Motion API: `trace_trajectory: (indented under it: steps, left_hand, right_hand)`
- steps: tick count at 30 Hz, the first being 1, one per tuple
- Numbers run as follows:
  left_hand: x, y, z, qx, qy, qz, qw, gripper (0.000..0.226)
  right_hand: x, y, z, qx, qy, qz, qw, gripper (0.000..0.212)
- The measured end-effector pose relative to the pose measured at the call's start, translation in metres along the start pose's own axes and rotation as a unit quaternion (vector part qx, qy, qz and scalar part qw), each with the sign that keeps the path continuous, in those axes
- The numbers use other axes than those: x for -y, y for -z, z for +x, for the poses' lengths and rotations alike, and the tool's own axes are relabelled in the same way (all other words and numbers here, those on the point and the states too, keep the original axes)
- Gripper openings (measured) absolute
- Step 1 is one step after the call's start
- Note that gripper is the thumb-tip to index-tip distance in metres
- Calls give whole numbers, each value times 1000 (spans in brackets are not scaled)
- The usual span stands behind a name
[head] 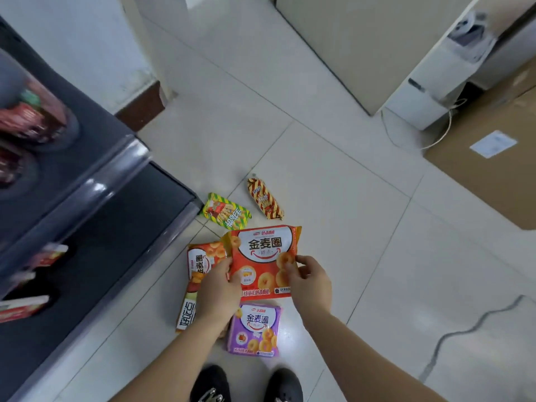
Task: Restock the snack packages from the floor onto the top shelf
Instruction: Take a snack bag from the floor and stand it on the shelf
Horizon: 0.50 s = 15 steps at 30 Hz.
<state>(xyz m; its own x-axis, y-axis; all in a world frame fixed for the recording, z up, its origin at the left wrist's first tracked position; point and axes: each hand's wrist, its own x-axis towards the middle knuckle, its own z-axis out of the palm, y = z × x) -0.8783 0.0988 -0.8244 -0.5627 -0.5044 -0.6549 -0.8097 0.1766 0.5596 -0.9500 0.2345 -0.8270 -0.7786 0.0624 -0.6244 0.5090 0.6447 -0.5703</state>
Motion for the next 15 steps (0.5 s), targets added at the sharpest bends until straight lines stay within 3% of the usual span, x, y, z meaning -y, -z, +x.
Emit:
trace_trajectory:
  steps: [3, 7, 15]
  left_hand:
    - [-30, 48, -47, -37, 9, -19, 999, 17]
    - [-57, 107, -106, -85, 13, -58, 995, 28]
    - [-82, 193, -239, -233, 25, -144, 961, 28]
  right_hand:
    - [53, 25, -47, 9, 28, -16, 999, 26]
    - [114, 50, -105, 14, 80, -41, 996, 31]
    - [186, 81, -223, 68, 217, -102, 968, 28]
